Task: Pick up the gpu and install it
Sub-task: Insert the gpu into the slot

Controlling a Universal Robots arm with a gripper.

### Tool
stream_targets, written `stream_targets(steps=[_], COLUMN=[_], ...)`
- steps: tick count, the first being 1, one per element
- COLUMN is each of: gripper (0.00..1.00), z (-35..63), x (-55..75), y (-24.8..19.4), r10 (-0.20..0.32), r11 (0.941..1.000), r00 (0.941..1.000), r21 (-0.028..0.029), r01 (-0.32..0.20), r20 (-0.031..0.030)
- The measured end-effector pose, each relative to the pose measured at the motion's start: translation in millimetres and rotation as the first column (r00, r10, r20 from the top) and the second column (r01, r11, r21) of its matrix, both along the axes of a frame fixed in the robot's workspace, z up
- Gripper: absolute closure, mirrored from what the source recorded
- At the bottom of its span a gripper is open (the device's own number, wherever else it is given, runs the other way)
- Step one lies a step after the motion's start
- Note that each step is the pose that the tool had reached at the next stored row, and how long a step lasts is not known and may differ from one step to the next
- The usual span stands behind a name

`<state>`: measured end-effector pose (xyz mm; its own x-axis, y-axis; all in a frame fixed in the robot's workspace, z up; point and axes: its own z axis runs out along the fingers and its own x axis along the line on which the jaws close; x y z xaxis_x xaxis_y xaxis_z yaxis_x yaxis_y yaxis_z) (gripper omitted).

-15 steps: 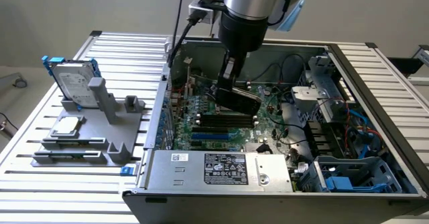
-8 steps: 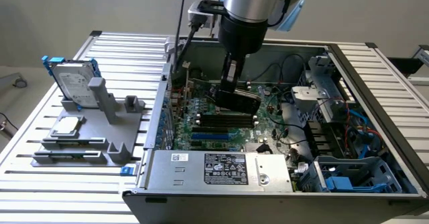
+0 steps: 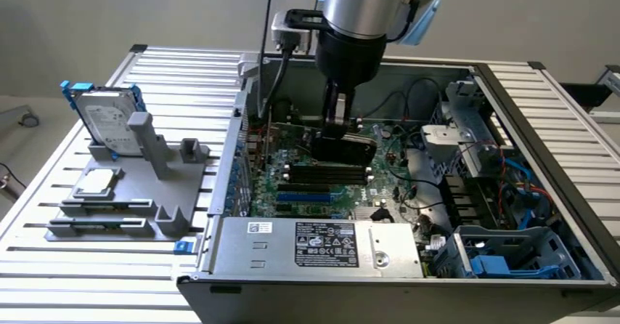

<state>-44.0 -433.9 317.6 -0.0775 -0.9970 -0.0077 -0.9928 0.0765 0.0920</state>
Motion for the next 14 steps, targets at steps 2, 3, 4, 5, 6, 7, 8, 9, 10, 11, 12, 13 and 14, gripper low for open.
stream_targets(steps=[2, 3, 4, 5, 6, 7, 8, 9, 10, 11, 12, 13, 14], gripper=[0.74, 0.74, 0.74, 0.74, 0.74, 0.74, 0.74, 0.74, 0.74, 0.74, 0.74, 0.74, 0.74], z=[-1.9, -2.5, -3.1, -3.6, -4.1, -4.7, -5.2, -5.7, -6.4, -7.2, -8.0, -8.7, -9.4], x=[-0.1, -0.2, -0.2, -0.2, -0.2, -0.3, -0.3, -0.2, -0.5, -1.3, -2.9, -5.4, -8.9], y=[-3.4, -5.2, -7.1, -8.4, -9.2, -9.7, -10.2, -10.4, -10.9, -11.4, -11.8, -12.1, -12.2], r10=[0.009, 0.013, 0.017, 0.022, 0.03, 0.039, 0.05, 0.061, 0.069, 0.072, 0.074, 0.074, 0.074], r11=[1.0, 0.9999, 0.9999, 0.9998, 0.9995, 0.9992, 0.9987, 0.9981, 0.9976, 0.9974, 0.9973, 0.9973, 0.9973], r00=[1.0, 0.9999, 0.9999, 0.9998, 0.9996, 0.9992, 0.9987, 0.9981, 0.9976, 0.9973, 0.9971, 0.9969, 0.9967], r21=[0.0016, 0.002, 0.0024, 0.0024, 0.0025, 0.0028, 0.0025, 0.0024, 0.0021, 0.0023, 0.0025, 0.0022, 0.0018], r01=[-0.009, -0.013, -0.017, -0.022, -0.03, -0.039, -0.05, -0.061, -0.069, -0.072, -0.074, -0.074, -0.074], r20=[0.0001, 0.0, 0.0001, 0.0001, 0.0001, 0.0006, 0.0017, 0.0035, 0.0077, 0.0131, 0.0194, 0.0266, 0.0345])
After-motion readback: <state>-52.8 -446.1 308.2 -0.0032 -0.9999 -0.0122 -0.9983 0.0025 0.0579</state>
